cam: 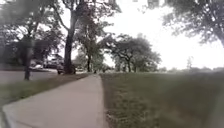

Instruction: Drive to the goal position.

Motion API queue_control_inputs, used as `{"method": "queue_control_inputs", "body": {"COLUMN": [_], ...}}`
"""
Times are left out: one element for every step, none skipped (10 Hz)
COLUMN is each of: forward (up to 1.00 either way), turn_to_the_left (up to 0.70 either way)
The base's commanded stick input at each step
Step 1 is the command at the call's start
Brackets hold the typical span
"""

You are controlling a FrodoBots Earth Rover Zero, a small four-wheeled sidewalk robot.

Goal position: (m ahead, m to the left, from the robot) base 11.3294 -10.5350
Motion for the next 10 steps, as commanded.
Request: {"method": "queue_control_inputs", "body": {"forward": [1.00, 0.38, 0.00, 0.00, 0.00, 0.00, 0.00, 0.00, 0.00, 0.00], "turn_to_the_left": [0.18, 0.07, -0.04, -0.59, -1.00, -1.00, -1.00, -1.00, -1.00, -1.00]}}
